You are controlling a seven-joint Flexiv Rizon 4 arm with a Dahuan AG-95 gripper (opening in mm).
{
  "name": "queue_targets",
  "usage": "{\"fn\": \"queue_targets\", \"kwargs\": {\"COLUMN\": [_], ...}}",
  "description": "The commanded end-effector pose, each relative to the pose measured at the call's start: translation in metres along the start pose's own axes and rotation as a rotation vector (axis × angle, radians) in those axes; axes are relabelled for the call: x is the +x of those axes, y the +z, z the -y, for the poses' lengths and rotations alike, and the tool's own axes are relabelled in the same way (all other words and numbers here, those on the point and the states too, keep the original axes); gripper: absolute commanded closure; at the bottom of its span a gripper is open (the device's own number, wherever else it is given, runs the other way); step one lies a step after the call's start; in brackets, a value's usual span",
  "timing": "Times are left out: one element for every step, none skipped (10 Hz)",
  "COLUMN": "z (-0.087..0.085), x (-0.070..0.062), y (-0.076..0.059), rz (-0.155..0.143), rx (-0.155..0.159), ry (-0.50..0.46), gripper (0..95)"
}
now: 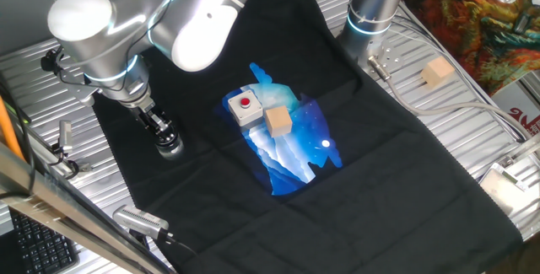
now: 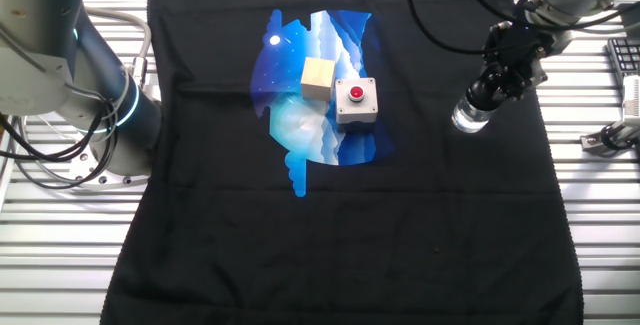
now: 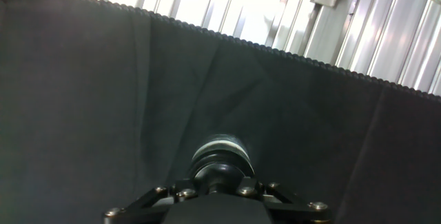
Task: Screw the lid onto the jar
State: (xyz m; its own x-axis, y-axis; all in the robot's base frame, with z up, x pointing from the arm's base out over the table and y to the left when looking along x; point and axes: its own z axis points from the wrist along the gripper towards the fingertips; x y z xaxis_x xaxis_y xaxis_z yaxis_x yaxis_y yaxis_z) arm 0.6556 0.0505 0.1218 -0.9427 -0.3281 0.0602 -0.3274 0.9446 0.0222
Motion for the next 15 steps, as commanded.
{"fn": "queue_targets", "kwargs": {"z": [0.0004, 0.0005, 0.0005, 0.0005, 0.0006, 0.0006, 0.0009, 0.0013, 0.002, 0.0021, 0.0019, 0.0017, 0.0017, 0.0017, 0.0017], "x": [0.0, 0.0001, 0.0001, 0.0001, 0.0001, 0.0002, 0.0009, 0.0016, 0.0028, 0.0031, 0.0032, 0.0033, 0.0033, 0.0033, 0.0032], "y": [-0.0001, -0.0002, -0.0002, -0.0002, -0.0002, -0.0002, 0.0002, 0.0003, 0.0005, 0.0005, -0.0002, -0.0007, -0.0007, -0.0007, -0.0006], "rz": [-0.001, -0.001, -0.001, -0.001, -0.001, -0.001, -0.001, -0.001, -0.001, -0.001, -0.004, -0.004, -0.003, -0.002, -0.002], "rx": [0.001, 0.0, 0.001, 0.001, 0.001, 0.001, 0.001, 0.001, 0.002, 0.002, 0.007, 0.01, 0.008, 0.009, 0.009], "ry": [-0.001, -0.001, -0.001, -0.001, -0.001, -0.001, 0.0, 0.0, 0.0, -0.001, 0.0, -0.001, 0.001, 0.001, 0.003], "gripper": [57.0, 57.0, 57.0, 57.0, 57.0, 57.0, 57.0, 57.0, 76.0, 76.0, 76.0, 76.0, 76.0, 76.0, 76.0]}}
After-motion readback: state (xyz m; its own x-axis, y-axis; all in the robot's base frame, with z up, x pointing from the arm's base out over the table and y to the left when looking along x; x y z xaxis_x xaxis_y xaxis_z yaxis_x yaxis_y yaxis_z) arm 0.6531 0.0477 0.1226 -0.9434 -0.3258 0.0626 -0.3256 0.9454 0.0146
